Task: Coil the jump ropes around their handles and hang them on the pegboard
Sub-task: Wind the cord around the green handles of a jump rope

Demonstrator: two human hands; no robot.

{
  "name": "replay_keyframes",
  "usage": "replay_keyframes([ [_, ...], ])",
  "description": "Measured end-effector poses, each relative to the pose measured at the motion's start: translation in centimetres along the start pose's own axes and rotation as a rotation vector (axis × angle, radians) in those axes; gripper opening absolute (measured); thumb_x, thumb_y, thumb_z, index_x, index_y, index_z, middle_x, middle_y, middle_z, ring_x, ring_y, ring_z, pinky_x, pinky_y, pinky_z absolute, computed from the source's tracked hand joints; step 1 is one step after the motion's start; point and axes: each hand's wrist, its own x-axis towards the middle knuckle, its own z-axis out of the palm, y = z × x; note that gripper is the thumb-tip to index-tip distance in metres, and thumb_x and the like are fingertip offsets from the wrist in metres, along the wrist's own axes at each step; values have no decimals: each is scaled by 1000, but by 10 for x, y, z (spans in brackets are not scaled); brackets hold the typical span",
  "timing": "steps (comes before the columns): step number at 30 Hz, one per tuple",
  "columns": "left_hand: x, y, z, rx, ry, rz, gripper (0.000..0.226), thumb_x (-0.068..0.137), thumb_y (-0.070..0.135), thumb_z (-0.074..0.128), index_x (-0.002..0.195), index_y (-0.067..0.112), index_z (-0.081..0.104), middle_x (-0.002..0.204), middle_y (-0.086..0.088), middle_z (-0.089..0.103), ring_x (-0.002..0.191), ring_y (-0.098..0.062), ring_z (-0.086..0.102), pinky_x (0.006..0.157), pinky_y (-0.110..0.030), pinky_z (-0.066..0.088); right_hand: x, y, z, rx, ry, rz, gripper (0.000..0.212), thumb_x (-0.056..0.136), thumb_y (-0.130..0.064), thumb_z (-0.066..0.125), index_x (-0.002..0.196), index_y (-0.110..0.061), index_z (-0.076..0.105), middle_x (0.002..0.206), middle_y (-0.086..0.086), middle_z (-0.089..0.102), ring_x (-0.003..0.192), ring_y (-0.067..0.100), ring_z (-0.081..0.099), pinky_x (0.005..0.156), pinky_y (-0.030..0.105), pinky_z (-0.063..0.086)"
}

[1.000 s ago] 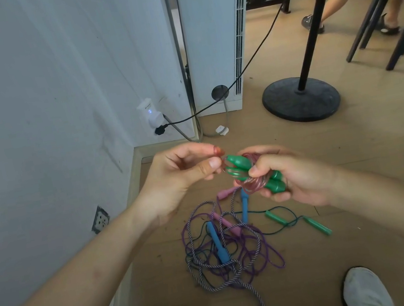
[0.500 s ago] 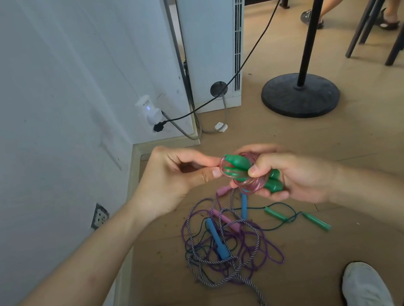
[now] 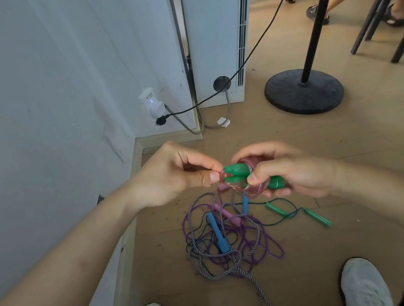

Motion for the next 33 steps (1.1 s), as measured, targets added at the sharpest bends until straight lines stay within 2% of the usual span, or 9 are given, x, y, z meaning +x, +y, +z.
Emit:
replay_keyframes([
  [5,-1,2,0,-9,-1,-5,21,81,4,75,101,5,77,95,-14,78,87,-15,74,83,-21,55,2,2,1,-3,7,52,38,71,-14,66,109,-18,69,82,11,65,53,18,50,34,20,25],
  [10,-1,-1,8,-170,160,-58,29,77,-6,76,104,5,75,98,-13,78,88,-21,76,90,-33,59,2,1,0,0,46,39,35,75,-14,60,110,-15,67,78,1,70,53,16,47,36,21,23],
  [13,-1,0,10,-191,221,-42,30,75,-8,77,102,6,74,96,-11,79,87,-19,76,91,-32,58,2,-1,2,-1,107,41,33,75,-15,62,107,-18,69,73,-3,69,53,15,47,37,21,23],
  [16,-2,2,14,-173,240,6,33,70,5,82,102,3,73,95,-10,79,89,-22,76,88,-30,59,1,-1,4,-28,145,21,34,74,-16,63,108,-17,68,72,-4,68,53,15,48,37,20,23],
  [21,-1,0,15,-187,260,32,29,77,-8,77,102,5,73,95,-10,79,89,-21,76,85,-26,57,-1,-4,4,4,152,13,31,76,-16,64,108,-17,68,73,-3,69,54,15,48,37,21,22],
  [25,2,2,20,-236,324,44,26,79,-14,72,98,4,73,87,-12,78,79,-19,75,80,-26,58,-4,-3,6,93,122,49,21,90,-14,63,111,-15,66,85,5,72,54,15,46,34,21,22],
  [27,2,3,23,-224,360,71,23,80,-15,70,96,2,72,83,-10,78,74,-18,73,78,-26,58,-3,-2,6,140,101,52,25,90,-21,64,113,-14,65,93,11,72,53,15,45,33,19,23],
  [31,1,3,26,-97,371,133,22,85,-14,67,98,3,74,85,-8,77,81,-23,74,81,-29,58,0,0,4,162,93,81,32,86,-30,69,112,-14,64,103,20,71,52,14,46,32,18,24],
  [33,1,4,29,-48,412,142,26,84,-15,67,97,5,76,83,-7,77,80,-19,74,80,-25,58,2,1,4,154,79,86,33,85,-34,69,111,-14,64,112,25,69,52,15,46,32,19,25],
])
